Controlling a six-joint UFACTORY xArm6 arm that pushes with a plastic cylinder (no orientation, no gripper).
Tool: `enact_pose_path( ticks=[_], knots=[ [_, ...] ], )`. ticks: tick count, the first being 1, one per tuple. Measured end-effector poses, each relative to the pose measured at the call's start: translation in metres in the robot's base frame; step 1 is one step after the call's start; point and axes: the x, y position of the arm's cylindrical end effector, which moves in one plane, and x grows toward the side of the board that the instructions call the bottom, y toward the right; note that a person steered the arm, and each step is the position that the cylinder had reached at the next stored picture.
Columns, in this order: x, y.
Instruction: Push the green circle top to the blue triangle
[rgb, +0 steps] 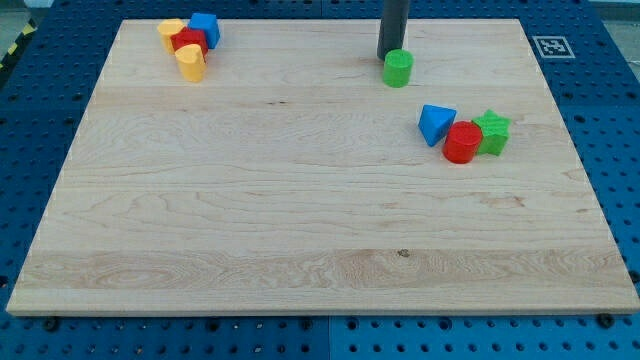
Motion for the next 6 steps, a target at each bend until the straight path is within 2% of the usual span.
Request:
enact_pose_path(
  ticks=[6],
  knots=[
    [0.079, 0.0]
  ],
)
